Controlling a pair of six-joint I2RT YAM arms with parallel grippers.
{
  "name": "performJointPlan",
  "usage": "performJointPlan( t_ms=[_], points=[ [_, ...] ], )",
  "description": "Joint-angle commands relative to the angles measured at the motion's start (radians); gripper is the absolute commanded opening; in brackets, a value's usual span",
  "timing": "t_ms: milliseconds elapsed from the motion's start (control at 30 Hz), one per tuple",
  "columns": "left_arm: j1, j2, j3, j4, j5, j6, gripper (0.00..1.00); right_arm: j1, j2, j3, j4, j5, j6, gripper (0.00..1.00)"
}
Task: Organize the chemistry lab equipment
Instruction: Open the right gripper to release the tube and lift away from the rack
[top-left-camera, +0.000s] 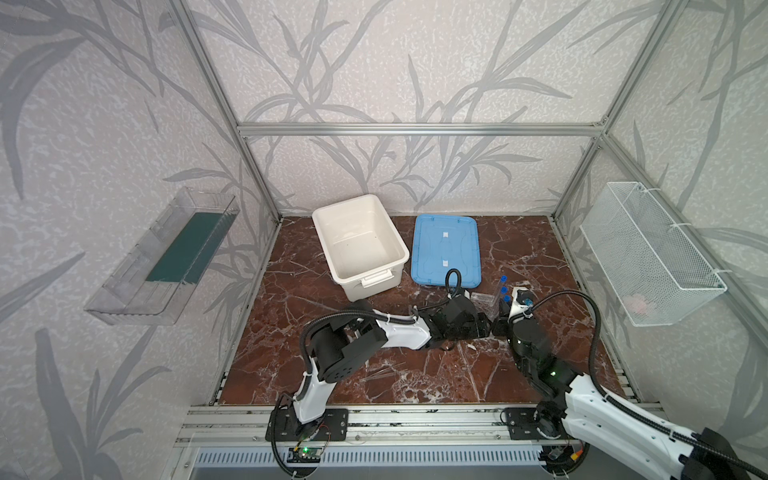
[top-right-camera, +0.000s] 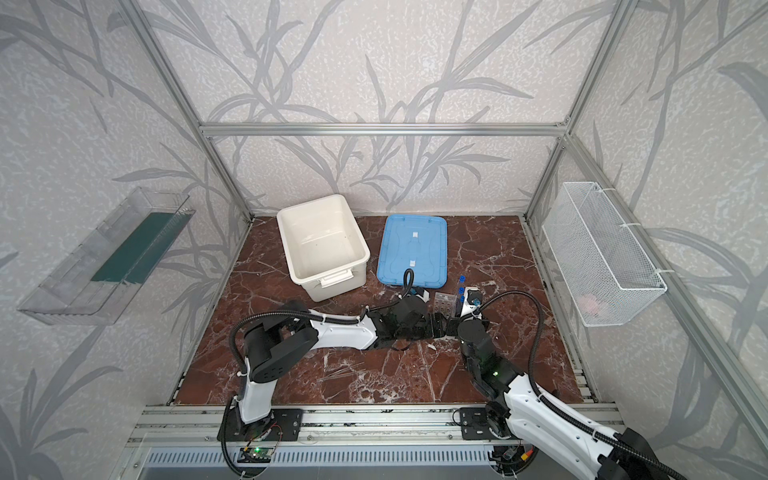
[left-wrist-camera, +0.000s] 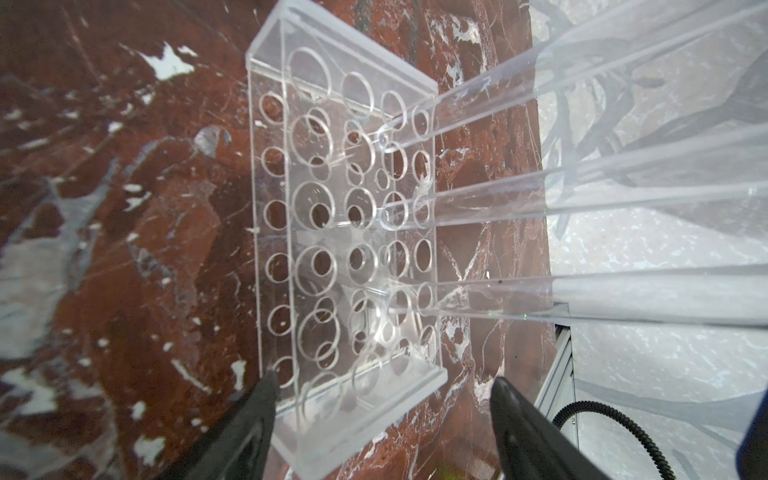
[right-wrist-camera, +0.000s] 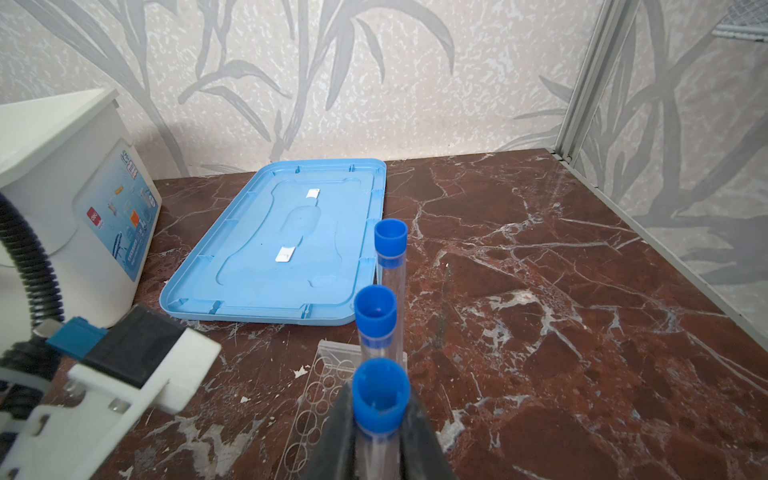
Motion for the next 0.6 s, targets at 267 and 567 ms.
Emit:
performJointPlan(
  t_ms=[267, 567],
  points=[
    [-0.013, 0.022, -0.010, 0.048, 0.033, -0.057, 0.81, 0.044, 0.004, -0.008, -0.160, 0.071, 0.052, 0.18],
    [-0.014, 0.022, -0.008, 0.040, 0.036, -0.049, 0.81, 0.039, -0.064, -0.030, -0.161, 0.079, 0.063, 0.43]
  ],
)
